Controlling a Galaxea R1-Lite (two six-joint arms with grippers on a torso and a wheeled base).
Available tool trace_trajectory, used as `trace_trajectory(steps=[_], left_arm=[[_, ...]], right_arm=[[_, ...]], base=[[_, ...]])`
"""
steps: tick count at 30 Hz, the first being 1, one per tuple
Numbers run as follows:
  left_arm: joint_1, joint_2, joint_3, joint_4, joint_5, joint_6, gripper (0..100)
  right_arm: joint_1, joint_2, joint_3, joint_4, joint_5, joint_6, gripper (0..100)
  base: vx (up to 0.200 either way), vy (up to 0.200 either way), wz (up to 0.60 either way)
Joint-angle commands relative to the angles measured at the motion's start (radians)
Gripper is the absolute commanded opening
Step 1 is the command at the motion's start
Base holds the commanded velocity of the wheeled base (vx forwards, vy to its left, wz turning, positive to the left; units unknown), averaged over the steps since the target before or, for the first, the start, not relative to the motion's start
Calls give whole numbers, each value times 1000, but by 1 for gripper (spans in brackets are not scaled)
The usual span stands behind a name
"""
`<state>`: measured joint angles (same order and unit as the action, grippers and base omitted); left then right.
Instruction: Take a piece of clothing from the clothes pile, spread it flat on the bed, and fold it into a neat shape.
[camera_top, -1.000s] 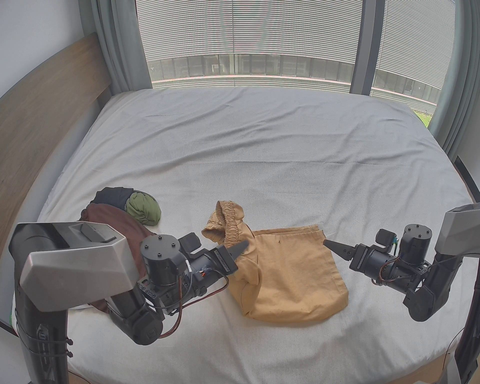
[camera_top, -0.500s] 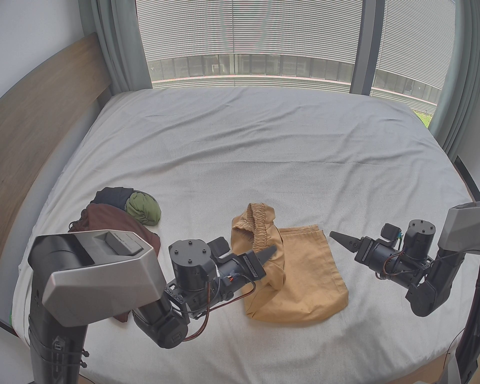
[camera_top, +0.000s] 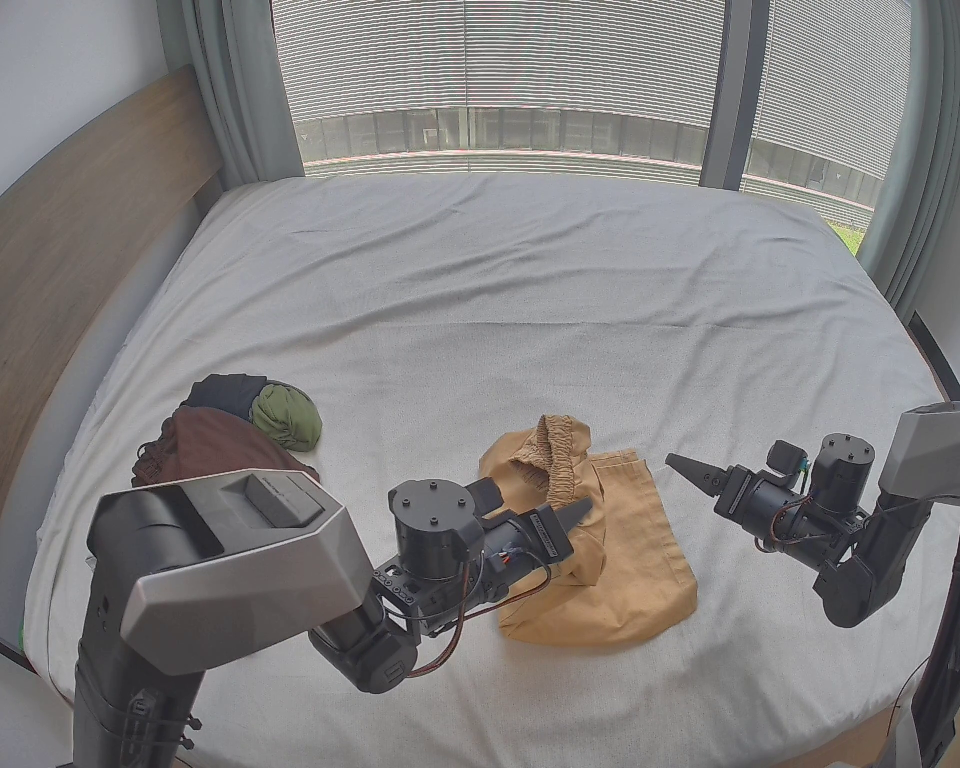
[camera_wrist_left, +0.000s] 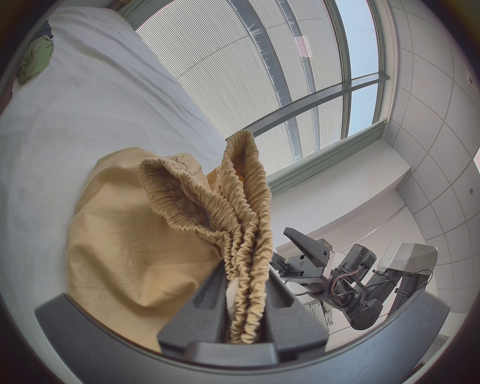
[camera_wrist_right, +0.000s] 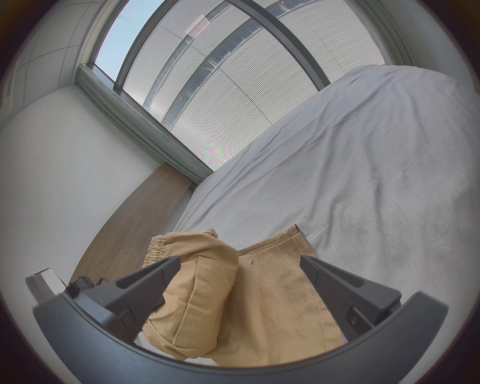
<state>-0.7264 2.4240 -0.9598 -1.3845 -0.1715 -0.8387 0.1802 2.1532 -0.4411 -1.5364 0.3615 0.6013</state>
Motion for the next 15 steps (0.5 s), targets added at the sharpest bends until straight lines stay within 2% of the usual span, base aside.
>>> trace_trajectory(steps=[1, 15], left_arm=[[-18, 36, -54, 18, 1, 0, 0], [-42, 58, -94, 59, -2, -2, 0]], right_arm=[[-7, -3, -7, -1, 1, 0, 100], [-16, -1, -13, 1, 1, 2, 100]], base=[[0, 0, 0], [0, 0, 0]])
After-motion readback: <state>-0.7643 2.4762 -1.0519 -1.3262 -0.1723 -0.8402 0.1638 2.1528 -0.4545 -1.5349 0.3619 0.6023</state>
